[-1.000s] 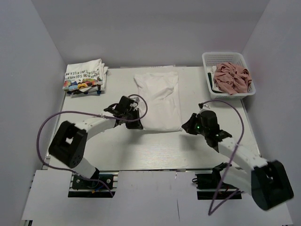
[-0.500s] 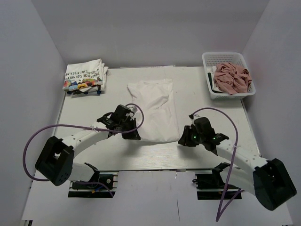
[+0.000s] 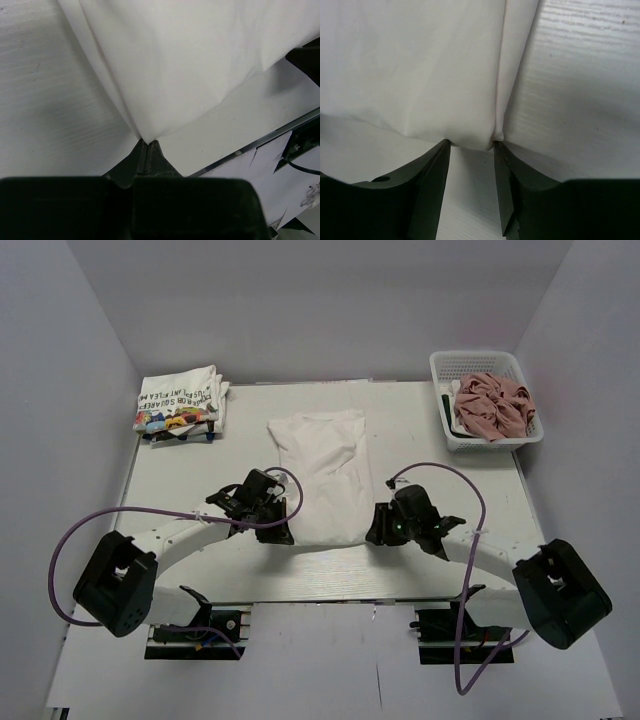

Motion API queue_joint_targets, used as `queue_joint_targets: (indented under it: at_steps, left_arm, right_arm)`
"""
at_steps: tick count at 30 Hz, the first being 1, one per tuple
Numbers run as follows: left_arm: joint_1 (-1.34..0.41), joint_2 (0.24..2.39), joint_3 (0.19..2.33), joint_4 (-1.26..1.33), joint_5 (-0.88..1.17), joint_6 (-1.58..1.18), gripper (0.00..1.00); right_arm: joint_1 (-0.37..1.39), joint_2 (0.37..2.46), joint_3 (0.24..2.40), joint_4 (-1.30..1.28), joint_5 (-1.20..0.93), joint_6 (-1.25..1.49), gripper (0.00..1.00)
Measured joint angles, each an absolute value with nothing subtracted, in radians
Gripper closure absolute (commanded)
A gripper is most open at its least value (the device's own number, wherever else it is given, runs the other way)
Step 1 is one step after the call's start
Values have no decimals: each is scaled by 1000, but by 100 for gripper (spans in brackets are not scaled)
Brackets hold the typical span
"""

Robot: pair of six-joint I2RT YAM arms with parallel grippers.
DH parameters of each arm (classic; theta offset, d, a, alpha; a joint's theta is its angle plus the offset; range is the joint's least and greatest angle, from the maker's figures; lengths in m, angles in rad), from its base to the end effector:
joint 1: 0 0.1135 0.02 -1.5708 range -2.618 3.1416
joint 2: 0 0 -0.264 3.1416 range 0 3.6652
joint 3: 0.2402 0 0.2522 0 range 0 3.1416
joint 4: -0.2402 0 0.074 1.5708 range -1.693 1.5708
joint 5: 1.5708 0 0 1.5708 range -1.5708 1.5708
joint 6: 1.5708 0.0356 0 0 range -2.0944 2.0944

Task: Fold and stack the t-shirts

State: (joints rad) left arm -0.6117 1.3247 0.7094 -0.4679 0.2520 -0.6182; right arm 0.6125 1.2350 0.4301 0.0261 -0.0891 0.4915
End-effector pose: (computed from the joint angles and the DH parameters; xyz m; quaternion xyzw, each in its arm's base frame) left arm 0.1923 -0.1458 0.1813 0.0272 0.9628 -0.2378 0.1252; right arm 0.1814 0.1313 0.1509 -0.0729 0.9190 0.2371 0.3066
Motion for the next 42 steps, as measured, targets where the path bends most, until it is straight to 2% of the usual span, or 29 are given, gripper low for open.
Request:
queue_joint_targets:
  at_steps: [1,4,5,6,11,17,25,34,42]
  left_arm:
    - [-612,1325,709,-468,250,-619,100]
    - [-612,1325,709,-468,246,-619,100]
    - [-612,1325,709,-468,245,-619,100]
    - [-612,1325,709,-468,243,-619,100]
    - [-612,1323,709,-472,236,-620,100]
    - [-612,1298,719,-498,221,-622,100]
    - [-603,1290,916,-571,81,-664,100]
    - [-572,1513,1377,-699,-196,-701,100]
    - [-498,1709,1621,-769,-265,-693,100]
  right_arm:
    - [614,1248,437,35,-83,490,56]
    - [621,1295,458,62,-65,482,76]
    - [624,1305,461,68,-62,480,91]
    - [627,1311,462,74,-58,474,100]
    - [645,1295,459,64,-39,468,100]
    - [661,1107,449,-12,-22,464,100]
    - [663,1032,583,-96,93,472,100]
    - [653,1215,894,-130,285,460,100]
    - [599,1476,1169,-132,334,408,100]
